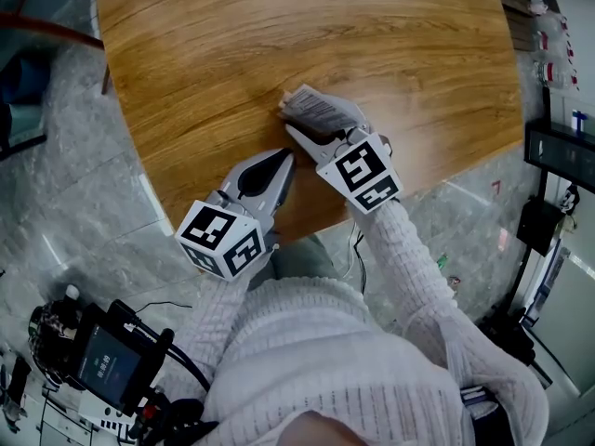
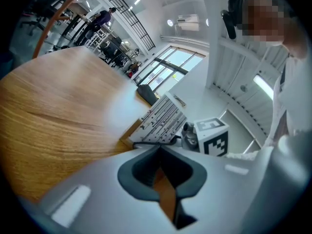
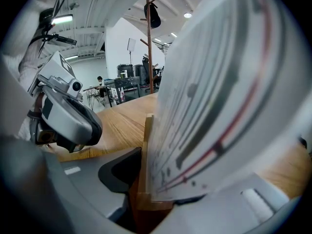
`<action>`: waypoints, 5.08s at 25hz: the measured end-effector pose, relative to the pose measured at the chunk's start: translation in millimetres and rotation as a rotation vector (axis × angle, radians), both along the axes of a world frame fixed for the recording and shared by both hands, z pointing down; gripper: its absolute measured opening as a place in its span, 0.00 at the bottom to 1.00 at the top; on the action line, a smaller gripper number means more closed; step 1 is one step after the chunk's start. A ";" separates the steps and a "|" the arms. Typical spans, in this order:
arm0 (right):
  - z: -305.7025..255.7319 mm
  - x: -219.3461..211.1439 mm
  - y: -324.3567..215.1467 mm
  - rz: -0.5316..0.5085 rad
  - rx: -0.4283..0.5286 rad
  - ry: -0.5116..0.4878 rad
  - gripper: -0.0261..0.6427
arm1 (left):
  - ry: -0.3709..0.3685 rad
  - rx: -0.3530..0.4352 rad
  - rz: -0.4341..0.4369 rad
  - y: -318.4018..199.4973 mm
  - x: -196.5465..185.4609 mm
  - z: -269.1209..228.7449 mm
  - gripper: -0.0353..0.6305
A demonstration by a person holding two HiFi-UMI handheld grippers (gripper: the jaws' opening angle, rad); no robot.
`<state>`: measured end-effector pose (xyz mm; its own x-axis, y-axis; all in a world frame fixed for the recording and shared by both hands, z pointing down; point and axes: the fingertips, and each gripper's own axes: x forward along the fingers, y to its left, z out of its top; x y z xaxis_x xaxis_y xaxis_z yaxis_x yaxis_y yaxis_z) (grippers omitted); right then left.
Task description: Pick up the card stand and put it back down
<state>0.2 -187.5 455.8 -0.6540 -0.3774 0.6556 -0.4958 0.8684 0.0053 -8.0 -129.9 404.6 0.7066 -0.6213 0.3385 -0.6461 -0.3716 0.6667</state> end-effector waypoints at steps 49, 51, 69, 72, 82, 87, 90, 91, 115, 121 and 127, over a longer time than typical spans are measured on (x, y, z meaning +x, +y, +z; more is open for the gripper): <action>-104.9 55.0 -12.9 0.334 0.346 -0.366 0.31 | -0.191 0.442 0.184 -57.9 13.9 -33.2 0.06; -104.4 56.4 -12.7 0.339 0.349 -0.367 0.31 | -0.196 0.449 0.185 -59.0 14.8 -33.7 0.06; -93.9 60.4 -9.8 0.333 0.318 -0.338 0.31 | -0.185 0.408 0.179 -53.7 17.9 -26.6 0.06; -86.9 59.8 -9.6 0.334 0.296 -0.328 0.31 | -0.188 0.386 0.179 -49.6 16.8 -20.2 0.06; -57.7 52.6 -21.6 0.322 0.212 -0.298 0.31 | -0.174 0.301 0.157 -54.0 7.6 -0.8 0.07; 3.6 37.9 -52.8 0.326 0.169 -0.255 0.31 | -0.157 0.231 0.176 -79.3 -3.8 49.1 0.06; 37.2 34.6 -61.3 0.316 0.124 -0.211 0.31 | -0.137 0.197 0.184 -86.7 -3.2 68.9 0.06; 44.1 32.7 -60.4 0.310 0.109 -0.200 0.31 | -0.133 0.188 0.183 -85.5 -3.7 71.0 0.06; 100.6 18.8 -50.2 0.210 -0.005 0.048 0.31 | -0.093 0.074 0.124 -67.6 -11.9 88.3 0.06; 104.2 18.1 -51.3 0.217 -0.021 0.031 0.32 | -0.089 0.074 0.130 -64.9 -12.0 88.2 0.06; 105.6 14.5 -51.9 0.207 -0.031 0.012 0.38 | -0.091 0.080 0.138 -67.3 -11.2 87.4 0.06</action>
